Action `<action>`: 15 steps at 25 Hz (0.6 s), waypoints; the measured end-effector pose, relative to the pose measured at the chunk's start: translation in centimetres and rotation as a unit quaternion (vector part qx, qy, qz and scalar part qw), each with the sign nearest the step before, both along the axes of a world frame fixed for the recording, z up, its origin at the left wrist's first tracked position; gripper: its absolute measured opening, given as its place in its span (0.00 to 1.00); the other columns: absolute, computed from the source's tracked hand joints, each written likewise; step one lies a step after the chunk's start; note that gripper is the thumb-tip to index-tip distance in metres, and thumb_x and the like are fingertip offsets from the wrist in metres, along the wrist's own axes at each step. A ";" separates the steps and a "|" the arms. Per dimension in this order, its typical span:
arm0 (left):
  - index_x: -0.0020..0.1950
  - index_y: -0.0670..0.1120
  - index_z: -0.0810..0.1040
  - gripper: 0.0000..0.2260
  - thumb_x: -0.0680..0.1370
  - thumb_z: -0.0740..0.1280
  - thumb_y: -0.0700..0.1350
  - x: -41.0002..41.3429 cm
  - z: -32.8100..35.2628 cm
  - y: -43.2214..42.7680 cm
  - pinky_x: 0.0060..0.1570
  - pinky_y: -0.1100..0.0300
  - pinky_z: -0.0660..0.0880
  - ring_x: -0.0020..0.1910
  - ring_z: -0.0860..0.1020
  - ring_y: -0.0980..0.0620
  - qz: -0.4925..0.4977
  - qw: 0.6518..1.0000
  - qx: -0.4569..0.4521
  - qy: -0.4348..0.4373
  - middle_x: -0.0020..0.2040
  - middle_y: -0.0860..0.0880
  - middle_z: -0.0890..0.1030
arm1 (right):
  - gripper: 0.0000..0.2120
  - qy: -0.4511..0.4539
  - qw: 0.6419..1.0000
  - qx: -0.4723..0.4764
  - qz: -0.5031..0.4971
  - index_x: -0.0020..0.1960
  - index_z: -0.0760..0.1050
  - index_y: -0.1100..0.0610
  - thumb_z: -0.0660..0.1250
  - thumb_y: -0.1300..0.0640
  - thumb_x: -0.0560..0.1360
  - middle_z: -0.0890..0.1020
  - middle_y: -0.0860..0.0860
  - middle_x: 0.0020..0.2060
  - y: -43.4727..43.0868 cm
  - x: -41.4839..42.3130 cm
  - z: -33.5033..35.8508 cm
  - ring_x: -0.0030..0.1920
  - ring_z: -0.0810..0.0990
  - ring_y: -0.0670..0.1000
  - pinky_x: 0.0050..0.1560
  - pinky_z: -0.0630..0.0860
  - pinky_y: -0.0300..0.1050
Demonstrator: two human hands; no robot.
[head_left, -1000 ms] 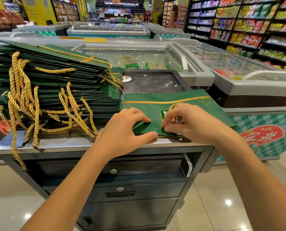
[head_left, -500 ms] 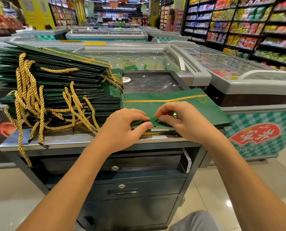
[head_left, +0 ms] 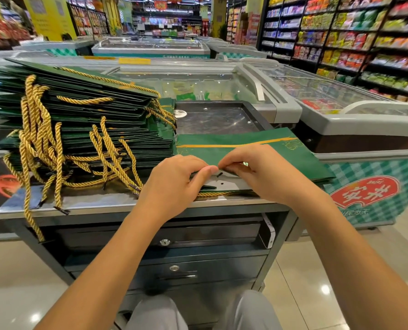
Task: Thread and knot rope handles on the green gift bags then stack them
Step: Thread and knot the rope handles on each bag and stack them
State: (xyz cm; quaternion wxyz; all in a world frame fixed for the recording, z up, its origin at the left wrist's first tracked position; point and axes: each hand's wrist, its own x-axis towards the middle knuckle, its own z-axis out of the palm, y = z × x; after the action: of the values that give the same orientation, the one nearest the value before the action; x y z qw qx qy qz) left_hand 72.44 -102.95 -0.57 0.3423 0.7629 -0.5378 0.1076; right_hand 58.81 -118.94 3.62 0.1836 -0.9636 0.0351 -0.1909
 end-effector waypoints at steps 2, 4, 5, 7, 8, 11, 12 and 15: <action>0.51 0.54 0.85 0.24 0.81 0.53 0.64 0.0 -0.1 0.0 0.48 0.48 0.78 0.47 0.81 0.52 0.009 1.000 0.002 -0.011 0.46 0.56 0.85 | 0.15 -0.014 0.998 0.053 -0.009 0.63 0.81 0.51 0.64 0.64 0.81 0.86 0.45 0.51 0.2 -0.8 -0.2 0.46 0.81 0.41 0.48 0.75 0.34; 0.51 0.54 0.85 0.24 0.81 0.52 0.64 -0.1 -0.1 0.0 0.45 0.49 0.79 0.46 0.82 0.52 0.015 1.000 -0.002 -0.019 0.45 0.55 0.85 | 0.20 -0.018 0.995 0.096 -0.023 0.70 0.76 0.49 0.66 0.62 0.80 0.84 0.42 0.53 0.5 -1.6 -0.5 0.43 0.81 0.40 0.45 0.72 0.29; 0.51 0.54 0.84 0.23 0.81 0.53 0.63 -0.3 0.0 0.1 0.43 0.49 0.79 0.44 0.82 0.52 0.017 1.000 -0.011 -0.021 0.44 0.55 0.85 | 0.22 -0.022 0.994 0.102 -0.026 0.72 0.74 0.48 0.68 0.61 0.79 0.84 0.42 0.54 0.6 -1.8 -0.7 0.46 0.81 0.38 0.46 0.71 0.27; 0.54 0.53 0.83 0.15 0.81 0.59 0.59 -0.7 -0.1 0.3 0.41 0.50 0.80 0.43 0.82 0.53 0.015 0.998 -0.045 -0.030 0.45 0.56 0.85 | 0.24 -0.033 0.994 0.100 -0.031 0.73 0.73 0.49 0.70 0.61 0.79 0.84 0.42 0.54 0.8 -2.0 -0.9 0.53 0.79 0.34 0.49 0.69 0.25; 0.54 0.53 0.80 0.10 0.81 0.63 0.55 -0.9 -0.1 0.4 0.42 0.50 0.80 0.44 0.83 0.53 0.007 0.997 -0.069 -0.035 0.46 0.57 0.84 | 0.23 -0.037 0.994 0.093 -0.034 0.73 0.73 0.50 0.70 0.61 0.79 0.84 0.43 0.54 0.9 -1.9 -0.9 0.55 0.79 0.33 0.50 0.68 0.26; 0.50 0.47 0.77 0.06 0.76 0.71 0.38 -0.8 -0.5 0.7 0.49 0.46 0.77 0.50 0.81 0.49 -0.026 0.988 -0.127 -0.080 0.50 0.52 0.81 | 0.22 -0.044 0.997 0.049 -0.031 0.73 0.73 0.52 0.67 0.62 0.80 0.84 0.44 0.56 1.3 -1.7 -0.8 0.59 0.79 0.37 0.55 0.71 0.30; 0.48 0.45 0.79 0.06 0.75 0.71 0.35 -0.7 -0.5 0.7 0.51 0.46 0.76 0.52 0.79 0.48 -0.036 0.986 -0.136 -0.091 0.52 0.50 0.80 | 0.22 -0.050 0.997 0.044 -0.031 0.73 0.73 0.52 0.67 0.62 0.81 0.85 0.44 0.56 1.3 -1.6 -0.8 0.59 0.79 0.39 0.56 0.75 0.33; 0.45 0.44 0.85 0.06 0.74 0.68 0.38 -0.7 -0.4 0.9 0.58 0.53 0.74 0.56 0.76 0.47 -0.043 0.980 -0.163 -0.102 0.56 0.45 0.78 | 0.22 -0.067 0.996 0.042 -0.033 0.73 0.72 0.50 0.66 0.63 0.81 0.85 0.44 0.55 1.4 -1.6 -0.8 0.59 0.81 0.42 0.59 0.79 0.48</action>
State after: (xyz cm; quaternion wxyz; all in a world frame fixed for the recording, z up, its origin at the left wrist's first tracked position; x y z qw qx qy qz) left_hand 71.73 -102.09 -1.01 0.4097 0.6576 -0.5777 0.2567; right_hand 57.21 -117.52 2.83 0.2195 -0.9384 0.0621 -0.2597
